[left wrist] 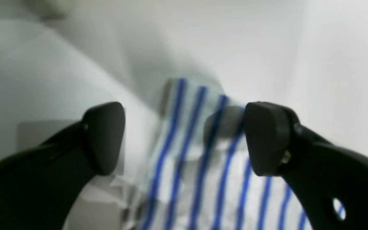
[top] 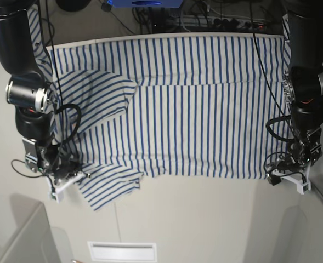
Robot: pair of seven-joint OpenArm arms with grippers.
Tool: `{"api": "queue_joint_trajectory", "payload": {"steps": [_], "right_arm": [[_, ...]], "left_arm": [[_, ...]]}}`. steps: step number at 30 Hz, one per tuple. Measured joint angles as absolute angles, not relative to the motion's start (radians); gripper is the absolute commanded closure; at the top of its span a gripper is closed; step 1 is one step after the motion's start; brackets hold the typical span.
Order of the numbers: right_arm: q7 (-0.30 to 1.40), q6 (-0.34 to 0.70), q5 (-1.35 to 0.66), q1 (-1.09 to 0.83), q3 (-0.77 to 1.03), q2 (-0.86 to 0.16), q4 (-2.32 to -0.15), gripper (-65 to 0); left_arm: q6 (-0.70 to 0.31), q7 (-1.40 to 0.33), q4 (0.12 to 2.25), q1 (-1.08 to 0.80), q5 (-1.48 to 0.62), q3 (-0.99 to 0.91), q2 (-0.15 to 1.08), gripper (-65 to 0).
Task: Fold the T-shirt properly
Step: 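Move the left gripper to the shirt's hem corner and grasp it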
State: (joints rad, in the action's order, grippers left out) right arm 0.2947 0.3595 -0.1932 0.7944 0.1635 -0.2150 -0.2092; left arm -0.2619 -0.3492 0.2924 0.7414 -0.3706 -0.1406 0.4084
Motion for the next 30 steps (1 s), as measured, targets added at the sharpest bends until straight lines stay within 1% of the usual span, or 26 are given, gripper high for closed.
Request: {"api": "queue_joint_trajectory", "payload": {"steps": [10, 11, 12, 15, 17, 21, 22, 24, 25, 27, 30], "right_arm": [[0.294, 0.360, -0.193, 0.794, 0.163, -0.215, -0.209, 0.0], [0.294, 0.360, -0.193, 0.794, 0.163, -0.215, -0.209, 0.0], [0.295, 0.360, -0.193, 0.794, 0.163, -0.215, -0.209, 0.0], [0.295, 0.360, -0.193, 0.794, 0.163, -0.215, -0.209, 0.0], [0.294, 0.360, -0.193, 0.794, 0.163, -0.215, -0.209, 0.0], [0.294, 0.360, -0.193, 0.794, 0.163, -0.215, -0.209, 0.0], [0.294, 0.360, -0.193, 0.794, 0.163, -0.215, -0.209, 0.0], [0.294, 0.360, -0.193, 0.794, 0.163, -0.215, -0.209, 0.0], [0.294, 0.360, -0.193, 0.794, 0.163, -0.215, -0.209, 0.0], [0.286, 0.360, -0.190, 0.794, 0.163, -0.213, -0.209, 0.0], [0.206, 0.360, -0.191, 0.771, 0.163, -0.210, -0.209, 0.0]], "left_arm": [[-0.265, -0.333, 0.294, 0.740, -0.372, -0.140, 0.385, -55.9], [-0.265, -0.331, 0.294, 0.739, -0.371, -0.140, 0.385, -55.0], [-0.265, -0.331, 0.294, 0.739, -0.371, -0.140, 0.385, -52.5], [-0.265, -0.318, 0.300, 0.722, -0.374, -0.141, 0.385, -37.8], [-0.265, -0.295, 0.304, 0.706, -0.389, -0.144, 0.387, -30.1], [-0.265, -0.295, 0.306, 0.693, -0.393, -0.149, 0.389, -19.3], [-0.265, -0.293, 0.306, 0.692, -0.393, -0.149, 0.389, -15.5], [-0.266, -0.296, 0.306, 0.692, -0.393, -0.142, 0.390, -6.3], [-0.266, -0.298, 0.306, 0.692, -0.392, -0.142, 0.390, 0.0], [-0.269, -0.309, 0.344, 0.669, -0.389, -0.140, 0.390, 0.0], [-0.271, -0.318, 0.452, 0.604, -0.389, -0.140, 0.386, 0.0]]}}
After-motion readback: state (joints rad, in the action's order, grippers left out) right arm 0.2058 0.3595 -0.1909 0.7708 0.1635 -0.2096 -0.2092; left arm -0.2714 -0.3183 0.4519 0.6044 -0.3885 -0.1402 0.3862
